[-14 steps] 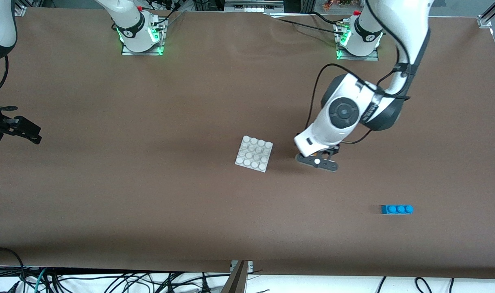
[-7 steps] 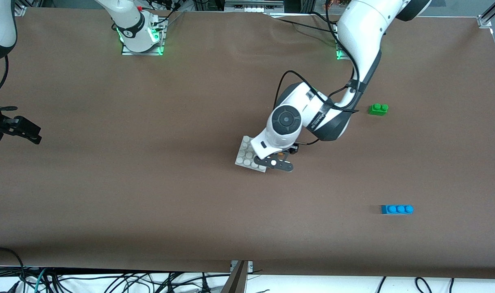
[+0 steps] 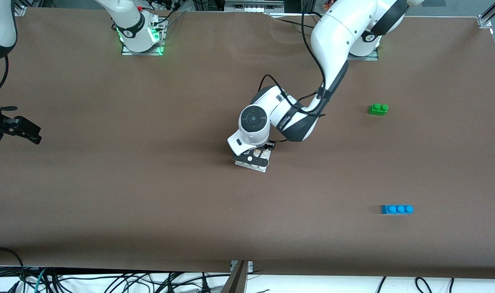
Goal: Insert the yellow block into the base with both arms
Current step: 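Carry the yellow brick with the left gripper over the white plate, then press the yellow brick onto the plate studs with the left gripper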
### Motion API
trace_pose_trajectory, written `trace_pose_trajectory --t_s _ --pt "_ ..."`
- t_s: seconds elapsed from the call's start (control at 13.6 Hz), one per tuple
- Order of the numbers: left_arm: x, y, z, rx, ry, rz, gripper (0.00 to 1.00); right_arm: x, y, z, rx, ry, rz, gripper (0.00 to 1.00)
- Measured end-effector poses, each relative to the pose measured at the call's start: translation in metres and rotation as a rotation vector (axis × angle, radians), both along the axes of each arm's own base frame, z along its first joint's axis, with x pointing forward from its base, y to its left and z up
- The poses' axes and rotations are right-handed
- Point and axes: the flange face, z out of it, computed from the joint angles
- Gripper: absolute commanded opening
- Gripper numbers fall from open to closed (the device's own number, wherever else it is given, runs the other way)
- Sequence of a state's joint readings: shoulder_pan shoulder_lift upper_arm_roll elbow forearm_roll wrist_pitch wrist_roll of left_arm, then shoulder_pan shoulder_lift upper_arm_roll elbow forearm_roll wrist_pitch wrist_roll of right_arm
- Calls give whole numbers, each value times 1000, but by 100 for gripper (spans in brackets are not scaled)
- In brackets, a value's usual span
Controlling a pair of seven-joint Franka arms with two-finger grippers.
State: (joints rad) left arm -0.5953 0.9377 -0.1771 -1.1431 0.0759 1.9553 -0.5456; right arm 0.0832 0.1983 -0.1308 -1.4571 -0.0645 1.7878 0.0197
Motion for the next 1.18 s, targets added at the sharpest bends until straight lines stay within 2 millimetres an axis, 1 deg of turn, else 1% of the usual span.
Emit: trace_pose_trajectory --t_s 0.15,0.44,0.66,1.18 --pt "1 1 -6 5 1 3 28 0 0 0 5 0 0 100" --pt "4 1 -7 1 -7 16 29 0 0 0 6 0 0 100" --pt "3 0 -14 -1 -6 20 29 0 1 0 6 0 0 100" --pt "1 -2 -15 0 -8 17 29 0 1 0 6 0 0 100"
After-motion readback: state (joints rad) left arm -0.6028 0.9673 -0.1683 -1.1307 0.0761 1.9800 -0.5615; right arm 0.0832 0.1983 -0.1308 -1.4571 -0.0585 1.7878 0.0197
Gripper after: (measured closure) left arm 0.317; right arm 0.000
